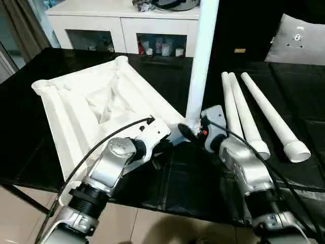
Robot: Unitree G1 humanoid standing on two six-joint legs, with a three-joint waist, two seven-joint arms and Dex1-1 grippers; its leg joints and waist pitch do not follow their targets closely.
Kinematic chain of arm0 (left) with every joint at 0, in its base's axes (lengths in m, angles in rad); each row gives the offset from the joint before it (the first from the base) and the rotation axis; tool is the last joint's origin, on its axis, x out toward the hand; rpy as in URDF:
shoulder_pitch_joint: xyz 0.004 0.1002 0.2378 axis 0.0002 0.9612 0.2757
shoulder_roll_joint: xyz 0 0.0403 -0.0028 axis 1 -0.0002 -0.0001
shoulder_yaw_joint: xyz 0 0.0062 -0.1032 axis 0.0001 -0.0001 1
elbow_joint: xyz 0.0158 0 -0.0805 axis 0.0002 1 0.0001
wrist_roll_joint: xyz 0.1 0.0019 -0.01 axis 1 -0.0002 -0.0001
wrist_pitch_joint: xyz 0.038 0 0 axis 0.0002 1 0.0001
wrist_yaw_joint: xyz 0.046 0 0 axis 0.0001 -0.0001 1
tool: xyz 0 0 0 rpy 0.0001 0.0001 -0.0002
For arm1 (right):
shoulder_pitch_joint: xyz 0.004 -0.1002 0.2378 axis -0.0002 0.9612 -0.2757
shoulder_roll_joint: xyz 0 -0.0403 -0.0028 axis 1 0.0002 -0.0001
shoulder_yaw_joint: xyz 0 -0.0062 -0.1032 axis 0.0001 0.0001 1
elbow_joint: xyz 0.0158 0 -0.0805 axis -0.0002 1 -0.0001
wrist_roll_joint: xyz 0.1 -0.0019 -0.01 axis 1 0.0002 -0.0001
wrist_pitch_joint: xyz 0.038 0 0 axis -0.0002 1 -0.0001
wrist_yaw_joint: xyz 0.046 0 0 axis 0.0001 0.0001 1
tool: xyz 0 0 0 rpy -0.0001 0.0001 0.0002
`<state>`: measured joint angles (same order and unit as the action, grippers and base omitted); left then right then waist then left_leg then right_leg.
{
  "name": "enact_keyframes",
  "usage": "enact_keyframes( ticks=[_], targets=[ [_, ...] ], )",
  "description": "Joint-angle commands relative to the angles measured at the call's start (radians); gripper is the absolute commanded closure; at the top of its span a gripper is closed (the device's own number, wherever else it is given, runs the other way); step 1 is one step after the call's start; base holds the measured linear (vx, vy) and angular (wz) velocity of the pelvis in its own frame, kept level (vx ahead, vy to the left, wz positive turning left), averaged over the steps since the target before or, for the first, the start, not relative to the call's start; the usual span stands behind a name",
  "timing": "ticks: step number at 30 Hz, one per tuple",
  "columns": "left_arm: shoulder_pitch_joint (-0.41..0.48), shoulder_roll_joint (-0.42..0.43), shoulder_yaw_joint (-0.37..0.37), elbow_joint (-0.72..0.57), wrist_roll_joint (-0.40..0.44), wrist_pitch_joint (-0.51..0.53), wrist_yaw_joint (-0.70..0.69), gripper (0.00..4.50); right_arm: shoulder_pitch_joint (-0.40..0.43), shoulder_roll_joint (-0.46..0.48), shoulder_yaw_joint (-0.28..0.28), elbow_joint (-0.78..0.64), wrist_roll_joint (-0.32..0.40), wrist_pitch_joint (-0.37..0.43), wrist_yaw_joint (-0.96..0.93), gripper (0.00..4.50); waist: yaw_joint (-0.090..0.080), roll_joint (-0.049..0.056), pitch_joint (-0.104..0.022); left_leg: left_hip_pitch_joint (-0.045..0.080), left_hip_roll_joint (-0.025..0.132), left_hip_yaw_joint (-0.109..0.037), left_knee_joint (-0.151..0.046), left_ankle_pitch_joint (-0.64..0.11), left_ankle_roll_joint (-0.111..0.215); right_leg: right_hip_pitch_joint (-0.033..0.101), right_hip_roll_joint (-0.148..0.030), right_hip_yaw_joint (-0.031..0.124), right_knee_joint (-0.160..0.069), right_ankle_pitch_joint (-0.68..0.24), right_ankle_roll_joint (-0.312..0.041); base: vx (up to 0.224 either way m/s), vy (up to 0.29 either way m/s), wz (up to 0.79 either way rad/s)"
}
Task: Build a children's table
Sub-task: Rotate leg to tighten
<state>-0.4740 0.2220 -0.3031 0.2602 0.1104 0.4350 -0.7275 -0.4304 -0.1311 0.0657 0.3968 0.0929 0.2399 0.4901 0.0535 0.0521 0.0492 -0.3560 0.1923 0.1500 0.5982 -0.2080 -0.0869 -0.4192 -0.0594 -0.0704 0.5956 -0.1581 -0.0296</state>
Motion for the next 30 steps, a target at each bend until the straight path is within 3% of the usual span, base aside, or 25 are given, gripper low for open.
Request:
enact_keyframes(
  ticks=[1,3,8,9,12,14,21,27,29,30],
  targets=[
    [-0.031,0.023,0.010,-0.038,0.000,-0.042,-0.004,4.50,0.026,-0.005,0.043,-0.024,0.028,0.005,0.062,0.33,0.004,-0.002,-0.070,-0.011,0.017,0.003,-0.061,-0.106,0.068,0.076,-0.067,0.040,-0.070,-0.237,-0.172,0.000,0.000,0.00],
    [-0.031,0.053,0.008,-0.023,-0.009,-0.066,-0.048,4.50,0.045,-0.056,0.043,-0.056,0.034,0.002,0.111,0.17,0.003,-0.004,-0.070,-0.011,0.016,0.003,-0.060,-0.103,0.072,0.077,-0.065,0.040,-0.071,-0.231,-0.168,0.000,0.000,0.00],
    [-0.033,0.110,-0.010,0.014,-0.017,-0.143,-0.140,4.50,0.068,-0.134,0.038,-0.094,0.054,-0.023,0.234,0.07,0.008,0.002,-0.070,-0.009,0.018,0.003,-0.060,-0.123,0.078,0.075,-0.064,0.039,-0.073,-0.235,-0.173,0.000,0.000,0.00],
    [-0.034,0.147,-0.025,0.036,-0.028,-0.193,-0.212,4.50,0.077,-0.185,0.034,-0.109,0.072,-0.036,0.323,0.07,0.010,0.003,-0.070,-0.009,0.017,0.001,-0.060,-0.119,0.081,0.076,-0.065,0.039,-0.071,-0.223,-0.179,0.000,0.000,0.00],
    [-0.036,0.158,-0.031,0.043,-0.032,-0.211,-0.235,4.50,0.078,-0.200,0.033,-0.110,0.077,-0.037,0.348,0.07,0.012,0.004,-0.069,-0.007,0.019,0.002,-0.059,-0.125,0.084,0.074,-0.065,0.040,-0.070,-0.222,-0.185,0.000,0.000,0.00],
    [-0.042,0.197,-0.061,0.070,-0.036,-0.288,-0.323,4.50,0.073,-0.261,0.076,-0.115,0.078,-0.064,0.459,0.07,0.017,0.001,-0.070,-0.008,0.020,0.002,-0.059,-0.127,0.087,0.076,-0.067,0.039,-0.070,-0.231,-0.189,0.000,0.000,0.00],
    [-0.054,0.245,-0.111,0.096,-0.041,-0.379,-0.461,4.50,0.051,-0.309,0.132,-0.114,0.066,-0.093,0.582,0.07,0.037,-0.004,-0.070,-0.004,0.026,0.004,-0.059,-0.111,0.085,0.071,-0.068,0.042,-0.063,-0.223,-0.198,0.000,0.000,0.00],
    [-0.070,0.273,-0.142,0.120,-0.030,-0.442,-0.537,4.50,0.025,-0.309,0.153,-0.080,0.072,-0.092,0.636,0.53,0.045,-0.004,-0.070,-0.004,0.027,0.004,-0.061,-0.116,0.074,0.071,-0.070,0.042,-0.062,-0.244,-0.189,0.000,0.000,0.00],
    [-0.073,0.277,-0.144,0.127,-0.026,-0.456,-0.541,4.50,0.019,-0.308,0.155,-0.077,0.076,-0.091,0.642,0.87,0.045,-0.005,-0.071,-0.005,0.026,0.005,-0.060,-0.111,0.072,0.072,-0.071,0.042,-0.062,-0.240,-0.187,0.000,0.000,0.00],
    [-0.075,0.278,-0.143,0.130,-0.027,-0.460,-0.545,4.50,0.015,-0.310,0.156,-0.075,0.082,-0.083,0.654,0.89,0.044,-0.015,-0.070,-0.007,0.026,0.006,-0.060,-0.107,0.074,0.073,-0.070,0.042,-0.063,-0.238,-0.185,0.000,0.000,0.00]
  ],
)
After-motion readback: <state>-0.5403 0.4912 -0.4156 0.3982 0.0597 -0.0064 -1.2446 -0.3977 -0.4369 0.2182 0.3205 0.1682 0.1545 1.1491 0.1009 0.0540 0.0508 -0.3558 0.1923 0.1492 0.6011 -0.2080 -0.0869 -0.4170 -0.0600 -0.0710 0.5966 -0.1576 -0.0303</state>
